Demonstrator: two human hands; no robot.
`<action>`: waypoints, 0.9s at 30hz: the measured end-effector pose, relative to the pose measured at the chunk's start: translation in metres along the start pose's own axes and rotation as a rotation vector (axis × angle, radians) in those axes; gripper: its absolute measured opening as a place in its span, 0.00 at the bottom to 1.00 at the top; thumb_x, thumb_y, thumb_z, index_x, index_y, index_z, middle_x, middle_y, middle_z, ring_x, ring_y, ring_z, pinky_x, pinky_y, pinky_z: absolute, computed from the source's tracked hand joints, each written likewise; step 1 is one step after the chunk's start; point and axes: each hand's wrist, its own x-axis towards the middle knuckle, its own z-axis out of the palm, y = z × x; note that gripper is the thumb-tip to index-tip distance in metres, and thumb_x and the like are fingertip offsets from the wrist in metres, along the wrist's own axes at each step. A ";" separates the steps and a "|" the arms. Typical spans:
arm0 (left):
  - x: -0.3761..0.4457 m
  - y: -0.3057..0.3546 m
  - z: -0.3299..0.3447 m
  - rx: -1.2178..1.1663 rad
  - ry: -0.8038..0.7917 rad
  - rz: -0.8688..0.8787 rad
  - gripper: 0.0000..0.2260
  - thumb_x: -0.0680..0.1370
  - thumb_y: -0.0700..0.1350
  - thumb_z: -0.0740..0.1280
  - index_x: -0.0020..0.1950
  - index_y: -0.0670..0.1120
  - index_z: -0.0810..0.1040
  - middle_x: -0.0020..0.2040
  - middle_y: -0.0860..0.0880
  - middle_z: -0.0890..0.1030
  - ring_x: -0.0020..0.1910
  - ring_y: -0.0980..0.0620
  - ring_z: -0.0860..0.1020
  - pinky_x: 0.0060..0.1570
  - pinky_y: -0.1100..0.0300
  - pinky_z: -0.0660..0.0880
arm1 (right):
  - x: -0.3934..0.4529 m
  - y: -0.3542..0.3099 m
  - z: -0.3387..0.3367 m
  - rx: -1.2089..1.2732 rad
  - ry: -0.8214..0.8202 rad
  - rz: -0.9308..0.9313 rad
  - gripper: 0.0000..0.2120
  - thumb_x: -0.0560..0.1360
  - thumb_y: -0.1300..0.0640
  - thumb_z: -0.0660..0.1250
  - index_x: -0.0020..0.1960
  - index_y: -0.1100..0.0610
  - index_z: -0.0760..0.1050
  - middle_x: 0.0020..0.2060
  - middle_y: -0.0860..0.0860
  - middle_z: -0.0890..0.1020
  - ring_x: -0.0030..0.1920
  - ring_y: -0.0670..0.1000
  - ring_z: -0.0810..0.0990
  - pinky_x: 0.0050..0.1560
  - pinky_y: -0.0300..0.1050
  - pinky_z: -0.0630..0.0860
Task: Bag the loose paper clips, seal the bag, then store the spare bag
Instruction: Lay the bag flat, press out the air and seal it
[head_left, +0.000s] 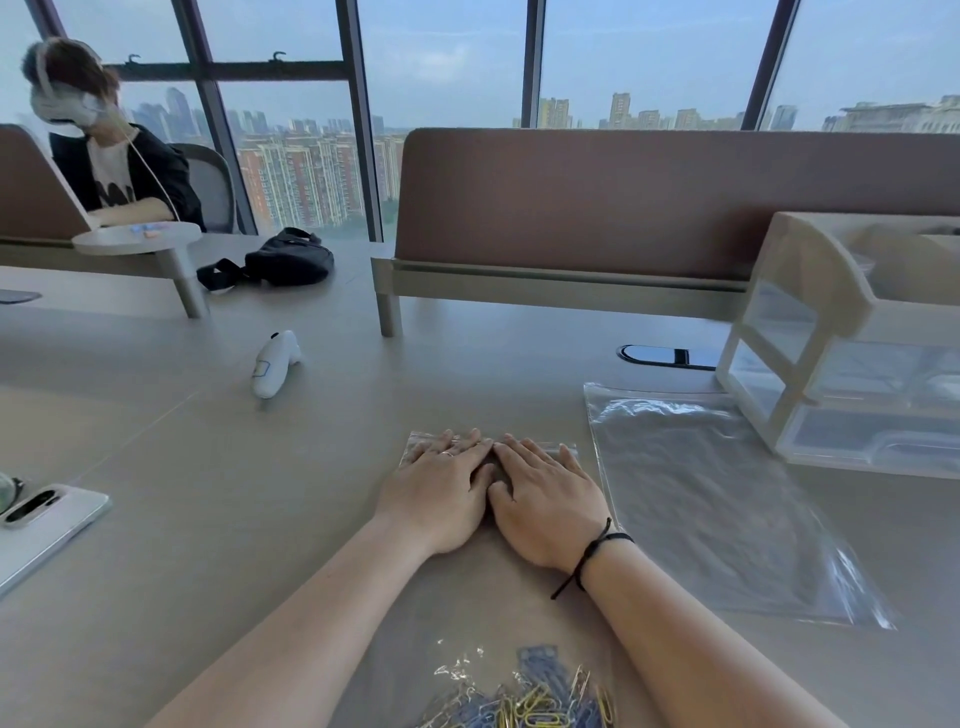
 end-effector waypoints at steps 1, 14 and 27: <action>0.000 0.000 -0.001 0.000 -0.001 0.000 0.22 0.83 0.56 0.50 0.77 0.57 0.60 0.78 0.58 0.59 0.78 0.56 0.53 0.76 0.54 0.49 | 0.000 -0.001 0.000 -0.007 0.008 0.003 0.27 0.80 0.47 0.48 0.79 0.48 0.56 0.79 0.44 0.58 0.79 0.43 0.53 0.79 0.52 0.43; 0.000 -0.001 0.002 0.089 0.043 0.084 0.21 0.83 0.52 0.51 0.76 0.52 0.63 0.77 0.54 0.64 0.77 0.51 0.58 0.76 0.52 0.54 | 0.004 -0.009 -0.002 -0.096 0.074 0.007 0.24 0.81 0.50 0.49 0.76 0.50 0.63 0.77 0.47 0.66 0.77 0.46 0.62 0.78 0.54 0.45; 0.006 -0.003 0.000 0.033 0.007 0.060 0.20 0.83 0.52 0.52 0.74 0.55 0.66 0.76 0.53 0.66 0.76 0.50 0.61 0.75 0.54 0.57 | 0.004 -0.010 -0.004 -0.068 0.115 0.004 0.20 0.79 0.50 0.52 0.68 0.51 0.71 0.69 0.48 0.75 0.70 0.52 0.70 0.73 0.50 0.60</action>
